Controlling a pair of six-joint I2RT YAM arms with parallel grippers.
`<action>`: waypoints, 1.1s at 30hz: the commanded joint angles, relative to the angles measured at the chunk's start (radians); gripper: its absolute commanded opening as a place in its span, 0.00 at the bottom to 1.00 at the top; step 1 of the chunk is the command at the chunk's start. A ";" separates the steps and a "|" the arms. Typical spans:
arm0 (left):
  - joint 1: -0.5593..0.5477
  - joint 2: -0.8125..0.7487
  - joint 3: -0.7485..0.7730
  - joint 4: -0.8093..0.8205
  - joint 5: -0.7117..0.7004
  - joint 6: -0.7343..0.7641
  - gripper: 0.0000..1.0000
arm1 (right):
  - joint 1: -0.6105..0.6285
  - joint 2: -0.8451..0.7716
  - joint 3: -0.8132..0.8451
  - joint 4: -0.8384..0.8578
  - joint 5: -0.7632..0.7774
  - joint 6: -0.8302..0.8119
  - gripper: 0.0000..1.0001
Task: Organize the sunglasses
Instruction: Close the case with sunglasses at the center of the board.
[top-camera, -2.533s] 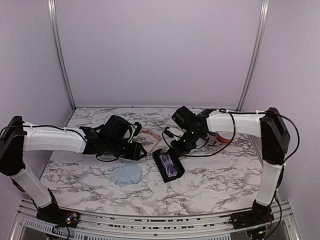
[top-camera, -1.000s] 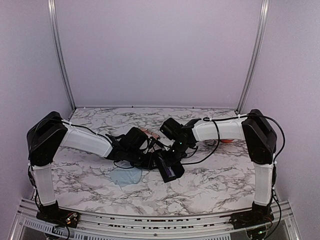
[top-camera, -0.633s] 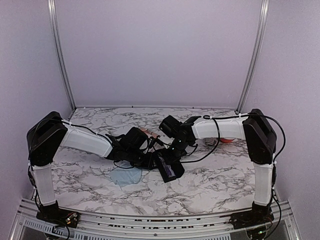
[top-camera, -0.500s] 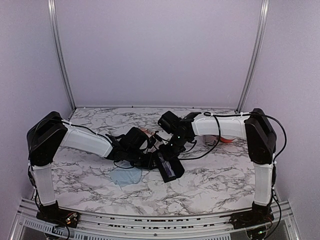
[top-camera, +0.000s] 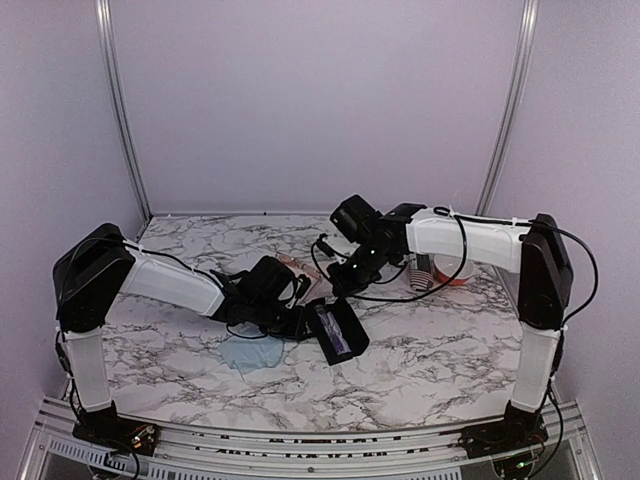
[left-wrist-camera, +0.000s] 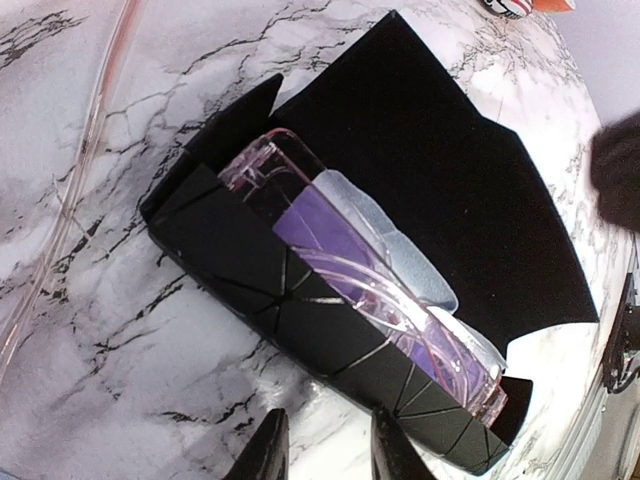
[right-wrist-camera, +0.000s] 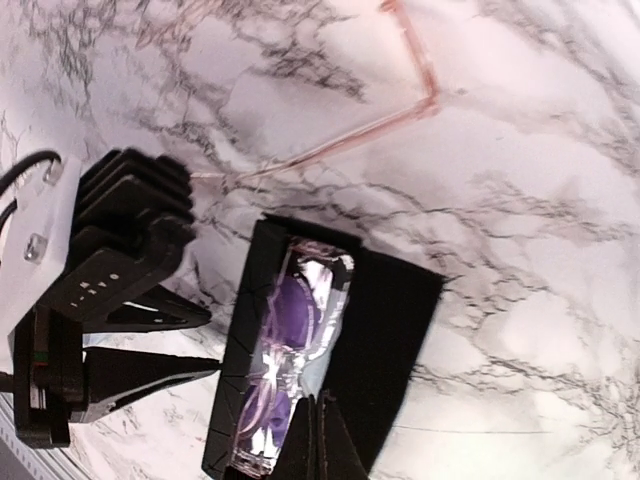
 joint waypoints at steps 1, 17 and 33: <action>-0.006 -0.039 -0.019 0.004 -0.009 0.008 0.28 | -0.077 -0.103 -0.052 0.032 0.029 -0.005 0.00; -0.006 -0.059 -0.022 -0.024 -0.020 0.010 0.23 | -0.157 -0.133 -0.312 0.189 -0.022 -0.008 0.00; -0.006 -0.005 0.010 -0.024 -0.006 -0.002 0.21 | -0.139 -0.113 -0.371 0.267 -0.134 -0.005 0.00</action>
